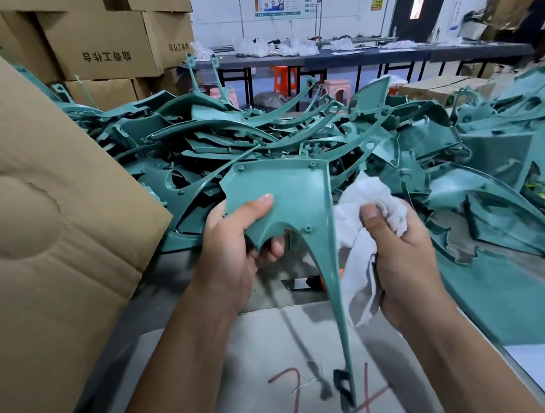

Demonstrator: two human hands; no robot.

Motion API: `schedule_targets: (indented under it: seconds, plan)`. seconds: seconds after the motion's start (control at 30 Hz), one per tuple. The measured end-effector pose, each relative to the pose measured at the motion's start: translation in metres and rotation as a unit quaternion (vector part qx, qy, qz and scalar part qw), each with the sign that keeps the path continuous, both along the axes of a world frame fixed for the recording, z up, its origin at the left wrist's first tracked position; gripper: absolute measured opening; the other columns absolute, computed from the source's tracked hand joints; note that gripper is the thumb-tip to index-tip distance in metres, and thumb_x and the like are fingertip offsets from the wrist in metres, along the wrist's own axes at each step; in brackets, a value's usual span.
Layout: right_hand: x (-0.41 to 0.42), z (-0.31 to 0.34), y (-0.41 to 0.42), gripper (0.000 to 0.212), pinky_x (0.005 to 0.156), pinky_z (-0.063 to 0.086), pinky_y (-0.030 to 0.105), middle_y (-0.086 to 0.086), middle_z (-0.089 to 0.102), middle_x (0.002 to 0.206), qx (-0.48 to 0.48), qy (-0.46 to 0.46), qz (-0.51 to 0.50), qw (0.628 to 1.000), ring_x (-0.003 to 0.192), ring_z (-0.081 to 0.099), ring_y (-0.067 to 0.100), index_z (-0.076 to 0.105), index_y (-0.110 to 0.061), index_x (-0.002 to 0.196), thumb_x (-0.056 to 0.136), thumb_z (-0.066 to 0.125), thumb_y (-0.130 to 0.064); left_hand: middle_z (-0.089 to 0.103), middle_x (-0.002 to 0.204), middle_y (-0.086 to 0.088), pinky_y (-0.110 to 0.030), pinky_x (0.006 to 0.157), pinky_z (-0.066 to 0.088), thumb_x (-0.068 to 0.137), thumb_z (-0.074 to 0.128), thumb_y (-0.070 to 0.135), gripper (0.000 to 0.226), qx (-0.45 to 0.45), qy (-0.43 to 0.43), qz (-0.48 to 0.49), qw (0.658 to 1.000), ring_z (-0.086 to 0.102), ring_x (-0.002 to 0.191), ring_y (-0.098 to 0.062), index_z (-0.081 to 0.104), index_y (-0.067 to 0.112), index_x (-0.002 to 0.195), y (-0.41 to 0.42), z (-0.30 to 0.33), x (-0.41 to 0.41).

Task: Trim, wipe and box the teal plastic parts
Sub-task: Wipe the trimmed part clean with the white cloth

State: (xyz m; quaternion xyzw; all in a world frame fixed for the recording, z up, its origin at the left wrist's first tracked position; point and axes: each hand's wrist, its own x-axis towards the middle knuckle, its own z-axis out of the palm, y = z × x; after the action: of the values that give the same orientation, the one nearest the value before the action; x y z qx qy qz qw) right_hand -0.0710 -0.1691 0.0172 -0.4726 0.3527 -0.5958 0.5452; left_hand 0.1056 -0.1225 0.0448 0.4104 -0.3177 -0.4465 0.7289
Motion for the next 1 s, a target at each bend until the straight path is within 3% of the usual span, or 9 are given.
schedule_targets:
  seconds: [0.1, 0.23, 0.3, 0.43, 0.53, 0.73, 0.8, 0.87, 1.0]
  plan:
    - [0.005, 0.003, 0.01, 0.03, 0.082, 0.062, 0.035, 0.001, 0.079, 0.109, 0.021, -0.082, 0.079, 0.993, 0.096, 0.076, 0.018, 0.07, -0.027, 0.12, 0.096, 0.062, -0.044, 0.068, 0.071, 0.0, -0.023, 0.036, 0.036, 0.084, 0.072, 0.017, 0.012, -0.055, -0.097, 0.085, 0.99, 0.047, 0.04, -0.017, 0.067, 0.022, 0.093, 0.0, -0.004, -0.008]
    - [0.006, 0.014, 0.025, 0.07, 0.063, 0.06, 0.027, -0.003, 0.078, 0.08, 0.114, -0.152, 0.261, 0.947, 0.071, 0.076, 0.01, 0.083, -0.032, 0.104, 0.083, 0.043, -0.084, 0.074, 0.083, 0.007, -0.019, 0.05, 0.047, 0.089, 0.075, 0.019, 0.026, -0.098, -0.162, 0.129, 0.973, 0.059, 0.054, -0.006, 0.072, 0.045, 0.09, 0.002, -0.005, -0.016]
    - [0.01, 0.017, 0.027, 0.059, 0.057, 0.058, 0.024, -0.003, 0.074, 0.071, 0.122, -0.197, 0.273, 0.934, 0.063, 0.073, 0.009, 0.084, -0.029, 0.087, 0.09, 0.047, -0.074, 0.076, 0.089, 0.008, -0.018, 0.059, 0.052, 0.089, 0.076, 0.019, 0.027, -0.102, -0.161, 0.137, 0.972, 0.067, 0.064, -0.005, 0.072, 0.045, 0.094, 0.002, -0.004, -0.018]
    - [0.009, 0.012, 0.02, 0.023, 0.045, 0.053, 0.026, 0.008, 0.07, 0.067, 0.005, -0.061, 0.146, 0.987, 0.049, 0.068, 0.019, 0.076, -0.021, 0.081, 0.092, 0.063, -0.038, 0.078, 0.093, 0.008, -0.022, 0.07, 0.057, 0.086, 0.082, 0.016, 0.034, -0.071, -0.173, 0.127, 0.974, 0.073, 0.077, -0.009, 0.071, 0.038, 0.11, 0.005, -0.004, -0.026]
    - [0.002, 0.008, 0.012, 0.022, 0.05, 0.054, 0.033, 0.018, 0.071, 0.073, -0.04, -0.021, 0.075, 0.996, 0.056, 0.065, 0.028, 0.072, -0.009, 0.083, 0.088, 0.073, -0.031, 0.079, 0.098, -0.002, -0.023, 0.074, 0.059, 0.084, 0.082, 0.008, 0.033, -0.094, -0.147, 0.062, 0.983, 0.076, 0.086, -0.017, 0.07, 0.01, 0.114, 0.006, -0.005, -0.044]
    - [-0.003, -0.003, 0.002, 0.033, 0.049, 0.04, 0.03, 0.011, 0.057, 0.056, -0.086, 0.069, -0.052, 0.993, 0.053, 0.047, 0.017, 0.065, -0.015, 0.067, 0.088, 0.079, -0.037, 0.076, 0.093, 0.022, -0.007, 0.073, 0.051, 0.082, 0.086, 0.031, 0.017, -0.038, -0.242, 0.111, 0.963, 0.071, 0.089, 0.006, 0.072, 0.037, 0.09, 0.004, -0.026, -0.073]
    - [-0.003, -0.006, 0.0, 0.034, 0.055, 0.044, 0.035, 0.022, 0.061, 0.064, -0.073, 0.061, -0.084, 0.992, 0.059, 0.05, 0.018, 0.068, -0.008, 0.075, 0.087, 0.079, -0.037, 0.075, 0.101, 0.017, -0.015, 0.081, 0.055, 0.083, 0.082, 0.045, 0.028, -0.018, -0.306, 0.08, 0.948, 0.07, 0.095, 0.002, 0.07, 0.032, 0.105, 0.001, -0.035, -0.073]
    - [-0.005, -0.006, -0.004, 0.025, 0.059, 0.054, 0.04, 0.015, 0.068, 0.068, -0.036, 0.002, -0.114, 0.993, 0.064, 0.059, 0.019, 0.071, -0.012, 0.074, 0.092, 0.079, -0.028, 0.073, 0.102, 0.017, -0.023, 0.081, 0.057, 0.085, 0.071, 0.059, 0.039, -0.006, -0.361, 0.022, 0.932, 0.07, 0.093, 0.001, 0.064, 0.032, 0.112, -0.001, -0.041, -0.073]
    - [-0.011, -0.001, -0.015, 0.018, 0.075, 0.061, 0.055, 0.009, 0.077, 0.08, 0.057, -0.133, -0.132, 0.981, 0.072, 0.071, 0.026, 0.073, -0.014, 0.08, 0.098, 0.071, -0.014, 0.068, 0.082, 0.007, -0.051, 0.072, 0.059, 0.091, 0.054, 0.062, 0.032, 0.083, -0.407, -0.06, 0.908, 0.069, 0.074, -0.017, 0.055, 0.031, 0.097, -0.005, -0.054, -0.077]
